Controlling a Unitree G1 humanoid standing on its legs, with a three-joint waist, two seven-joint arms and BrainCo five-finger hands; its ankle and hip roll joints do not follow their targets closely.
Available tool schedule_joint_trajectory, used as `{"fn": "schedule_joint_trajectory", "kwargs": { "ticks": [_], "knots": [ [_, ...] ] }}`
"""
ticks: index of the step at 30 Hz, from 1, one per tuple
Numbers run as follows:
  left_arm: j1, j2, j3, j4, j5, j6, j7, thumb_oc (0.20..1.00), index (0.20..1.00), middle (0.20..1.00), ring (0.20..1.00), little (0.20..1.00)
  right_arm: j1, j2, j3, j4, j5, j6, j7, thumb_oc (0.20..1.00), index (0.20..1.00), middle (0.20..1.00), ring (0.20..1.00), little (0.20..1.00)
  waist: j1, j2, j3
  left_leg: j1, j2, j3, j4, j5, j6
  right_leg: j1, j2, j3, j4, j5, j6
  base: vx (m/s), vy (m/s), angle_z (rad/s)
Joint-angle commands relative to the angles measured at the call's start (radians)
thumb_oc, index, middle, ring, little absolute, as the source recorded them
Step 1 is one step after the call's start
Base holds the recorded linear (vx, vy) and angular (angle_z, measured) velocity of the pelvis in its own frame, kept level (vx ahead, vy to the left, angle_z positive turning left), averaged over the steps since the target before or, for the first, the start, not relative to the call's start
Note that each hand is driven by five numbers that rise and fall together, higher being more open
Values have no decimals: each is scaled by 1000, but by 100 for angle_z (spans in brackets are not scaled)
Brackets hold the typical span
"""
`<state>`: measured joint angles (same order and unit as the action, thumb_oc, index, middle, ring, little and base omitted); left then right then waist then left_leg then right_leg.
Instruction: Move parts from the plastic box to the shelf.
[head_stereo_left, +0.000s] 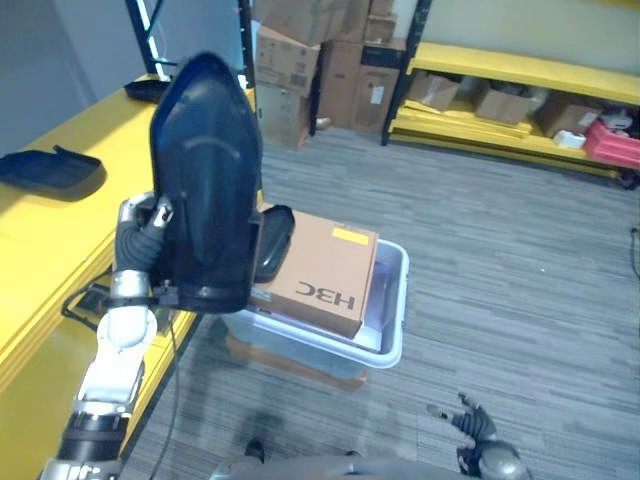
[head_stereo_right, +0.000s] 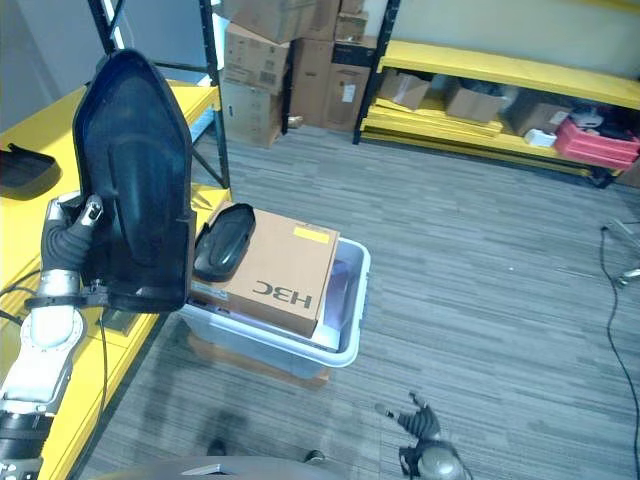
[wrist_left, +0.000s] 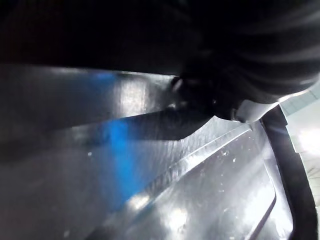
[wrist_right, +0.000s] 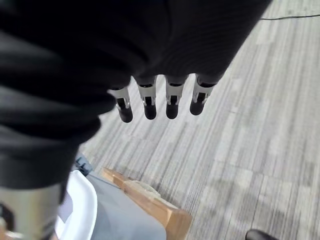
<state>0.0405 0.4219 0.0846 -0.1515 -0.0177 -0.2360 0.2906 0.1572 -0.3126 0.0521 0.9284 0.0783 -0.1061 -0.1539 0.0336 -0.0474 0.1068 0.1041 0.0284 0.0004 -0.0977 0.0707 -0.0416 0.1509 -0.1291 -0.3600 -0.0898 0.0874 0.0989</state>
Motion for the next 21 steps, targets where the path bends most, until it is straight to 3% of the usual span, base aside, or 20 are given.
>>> {"fn": "schedule_joint_trajectory", "kwargs": {
  "ticks": [1, 3, 6, 9, 10, 11, 12, 13, 15, 17, 19, 21],
  "knots": [
    [-23, 9, 93, -94, -20, -102, 16, 200, 200, 200, 200, 200, -94, 14, 35, 90, 66, -10, 17, 1000, 1000, 1000, 1000, 1000, 59, 17, -2, -43, 87, -28, 14, 30, -97, 57, -22, -41, 34, -78, 35, -10, -71, 22],
    [-8, 7, 105, -102, -18, -105, 19, 200, 200, 200, 200, 200, -102, 26, 50, 129, 63, -8, 27, 1000, 1000, 1000, 1000, 1000, 70, 20, 6, -50, 88, -41, 17, 36, -103, 64, -19, -55, 33, -81, 33, -25, -78, 33],
    [8, 1, 121, -126, -26, -124, 36, 200, 200, 200, 200, 200, -119, 57, 80, 216, 55, -9, 41, 1000, 1000, 1000, 1000, 1000, 127, 37, 51, -123, 84, -125, 73, 58, -128, 73, -11, -120, 43, -100, 14, -86, -125, 77],
    [-13, 9, 127, -143, -25, -138, 47, 200, 200, 200, 200, 200, -146, 70, 81, 316, 47, 9, 38, 1000, 1000, 1000, 1000, 1000, 176, 64, 73, -176, 88, -183, 56, 108, -173, 67, 3, -188, 44, -133, 4, -93, -112, 91],
    [-26, 5, 123, -156, -25, -141, 51, 200, 200, 200, 200, 200, -160, 65, 82, 349, 18, 18, 32, 1000, 1000, 1000, 1000, 1000, 187, 73, 78, -205, 94, -196, 41, 148, -190, 69, 4, -227, 40, -139, 4, -27, -71, 94],
    [-31, -2, 121, -168, -28, -149, 59, 200, 200, 200, 200, 200, -169, 57, 79, 370, -6, 31, 18, 1000, 1000, 1000, 1000, 1000, 201, 78, 85, -224, 95, -182, 40, 153, -190, 70, -3, -252, 41, -137, 7, -119, -3, 104],
    [-36, -9, 116, -176, -28, -152, 65, 200, 200, 200, 200, 200, -184, 53, 63, 385, -7, 36, 2, 1000, 1000, 1000, 1000, 1000, 201, 81, 89, -238, 93, -141, 51, 149, -182, 70, -9, -277, 41, -131, 12, -81, 12, 100],
    [-38, -11, 116, -178, -27, -151, 66, 200, 200, 200, 200, 200, -187, 52, 61, 388, -8, 35, 1, 1000, 1000, 1000, 1000, 1000, 201, 81, 89, -242, 91, -142, 55, 148, -181, 69, -11, -279, 40, -130, 13, -129, 1, 135],
    [-47, 3, 100, -196, 13, -143, 83, 200, 200, 200, 200, 200, -201, 57, 16, 398, 40, 36, -18, 1000, 1000, 1000, 1000, 1000, 157, 70, 74, -251, 139, 156, 110, 119, -109, 55, -11, -351, 50, -124, 11, -133, 4, 130],
    [-50, 23, 91, -209, 40, -139, 87, 200, 200, 200, 200, 200, -198, 71, 17, 394, 51, 38, -15, 1000, 1000, 1000, 1000, 1000, 147, 57, 53, -249, 151, 317, 158, 80, -86, 52, -10, -385, 45, -135, -3, -38, -4, 125],
    [-51, 34, 90, -210, 52, -137, 94, 200, 200, 200, 200, 200, -193, 79, 17, 388, 55, 38, -16, 1000, 1000, 1000, 1000, 1000, 145, 47, 47, -255, 153, 362, 193, 50, -78, 54, -11, -396, 46, -141, -10, 3, -5, 86],
    [-51, 35, 90, -210, 52, -137, 95, 200, 200, 200, 200, 200, -192, 80, 17, 388, 55, 38, -16, 1000, 1000, 1000, 1000, 1000, 146, 46, 45, -258, 154, 362, 198, 47, -77, 53, -11, -396, 46, -141, -10, 65, 32, 30]
  ]
}}
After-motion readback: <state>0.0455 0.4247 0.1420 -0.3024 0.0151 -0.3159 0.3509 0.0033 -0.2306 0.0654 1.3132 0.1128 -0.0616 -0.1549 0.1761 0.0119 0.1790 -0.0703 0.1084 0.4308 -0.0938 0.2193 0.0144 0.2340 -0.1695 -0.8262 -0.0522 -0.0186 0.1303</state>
